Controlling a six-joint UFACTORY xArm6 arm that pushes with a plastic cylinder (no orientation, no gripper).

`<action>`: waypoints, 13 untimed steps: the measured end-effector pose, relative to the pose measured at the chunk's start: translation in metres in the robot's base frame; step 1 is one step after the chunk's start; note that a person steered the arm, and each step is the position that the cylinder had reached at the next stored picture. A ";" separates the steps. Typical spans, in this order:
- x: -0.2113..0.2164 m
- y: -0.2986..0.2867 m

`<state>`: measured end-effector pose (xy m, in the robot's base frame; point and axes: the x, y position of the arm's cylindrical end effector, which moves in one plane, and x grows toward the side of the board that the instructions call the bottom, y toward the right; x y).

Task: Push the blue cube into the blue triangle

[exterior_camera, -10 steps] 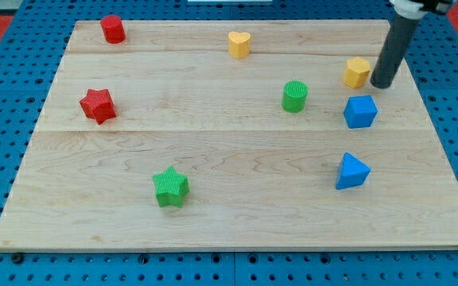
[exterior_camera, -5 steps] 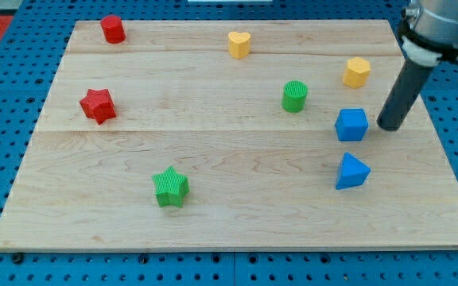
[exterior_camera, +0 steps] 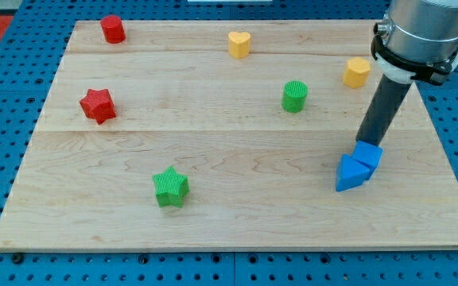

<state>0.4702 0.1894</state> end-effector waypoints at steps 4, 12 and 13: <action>0.000 0.001; -0.007 -0.001; -0.030 -0.045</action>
